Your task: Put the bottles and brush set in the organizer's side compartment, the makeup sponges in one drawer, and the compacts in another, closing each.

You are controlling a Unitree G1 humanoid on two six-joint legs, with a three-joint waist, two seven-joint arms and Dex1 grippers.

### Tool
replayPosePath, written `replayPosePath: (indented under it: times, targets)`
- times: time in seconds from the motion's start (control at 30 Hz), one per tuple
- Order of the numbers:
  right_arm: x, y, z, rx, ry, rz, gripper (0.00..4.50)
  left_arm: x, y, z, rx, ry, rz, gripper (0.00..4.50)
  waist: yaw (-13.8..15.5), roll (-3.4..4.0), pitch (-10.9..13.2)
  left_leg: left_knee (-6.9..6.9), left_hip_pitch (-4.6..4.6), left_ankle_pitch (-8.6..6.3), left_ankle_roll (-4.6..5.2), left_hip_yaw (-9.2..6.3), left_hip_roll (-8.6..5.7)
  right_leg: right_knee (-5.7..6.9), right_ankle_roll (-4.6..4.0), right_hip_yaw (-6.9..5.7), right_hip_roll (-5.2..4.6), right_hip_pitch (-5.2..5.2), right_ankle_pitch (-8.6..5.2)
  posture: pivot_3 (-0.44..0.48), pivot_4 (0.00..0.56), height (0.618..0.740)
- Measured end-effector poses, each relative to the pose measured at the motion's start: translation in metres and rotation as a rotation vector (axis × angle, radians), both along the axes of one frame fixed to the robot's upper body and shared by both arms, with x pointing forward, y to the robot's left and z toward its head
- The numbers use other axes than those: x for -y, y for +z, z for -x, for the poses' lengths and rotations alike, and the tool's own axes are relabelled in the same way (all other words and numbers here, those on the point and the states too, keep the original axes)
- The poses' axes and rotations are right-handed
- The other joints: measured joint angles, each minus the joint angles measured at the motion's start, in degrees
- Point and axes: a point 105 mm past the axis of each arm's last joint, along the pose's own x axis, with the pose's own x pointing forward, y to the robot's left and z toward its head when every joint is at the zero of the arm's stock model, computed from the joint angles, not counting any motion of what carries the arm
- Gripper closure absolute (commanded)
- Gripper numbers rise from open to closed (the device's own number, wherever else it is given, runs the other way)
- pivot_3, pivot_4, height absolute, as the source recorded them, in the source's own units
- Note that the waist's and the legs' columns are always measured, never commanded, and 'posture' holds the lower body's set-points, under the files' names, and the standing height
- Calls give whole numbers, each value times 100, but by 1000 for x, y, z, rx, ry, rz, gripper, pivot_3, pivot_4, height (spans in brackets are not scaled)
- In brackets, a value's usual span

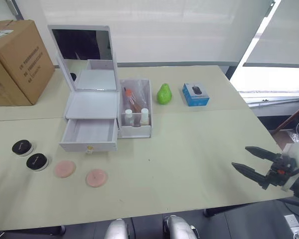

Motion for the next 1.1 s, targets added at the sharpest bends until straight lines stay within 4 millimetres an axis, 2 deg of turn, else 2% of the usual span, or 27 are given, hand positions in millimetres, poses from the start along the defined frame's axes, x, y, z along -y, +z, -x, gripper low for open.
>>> replayPosePath:
  times: [0.1,0.23,0.37,0.5,0.57,0.67,0.83,0.93,1.1]
  targets:
    - [-34,15,-7,43,104,-37,0,27,-17,6,-1,-54,60,38,-14,1,1,2,10,0,0,4,7,1,1,-1,1,5,1,0,150,733]
    - [-80,42,-11,94,265,-84,0,86,-29,12,40,-137,166,38,7,-23,2,5,9,0,-1,6,9,1,4,2,3,8,2,0,150,733]
    - [-138,78,-16,172,466,-150,0,156,-50,25,30,-196,292,38,3,-22,6,16,6,0,0,0,-3,0,5,17,8,9,2,0,150,733]
    - [-179,90,-19,177,591,-158,0,199,-62,19,43,-233,312,38,113,-20,5,26,-19,6,9,-14,-10,0,5,16,15,7,2,0,150,733]
    - [-192,92,-24,172,608,-152,0,211,-67,9,55,-242,259,38,135,-18,4,35,-29,30,51,-19,-14,0,4,18,17,8,3,0,150,733]
    - [-206,91,-28,179,628,-120,0,221,-75,-8,61,-219,197,38,141,-20,0,47,-34,33,55,-25,-14,5,4,18,19,17,6,0,150,733]
    - [-214,83,-30,172,637,-71,0,239,-89,-32,21,-206,130,38,127,-16,-5,55,-34,35,59,-37,-14,11,10,19,29,26,17,0,150,733]
    - [-215,81,-30,170,640,-56,0,252,-95,-37,-10,-227,142,38,109,-8,-11,54,-32,35,60,-41,-13,13,8,21,33,29,19,0,150,733]
    - [-216,80,-31,176,632,-49,0,257,-101,-37,-61,-237,137,38,94,10,-20,54,-27,35,60,-62,-12,15,4,24,51,25,21,0,150,733]
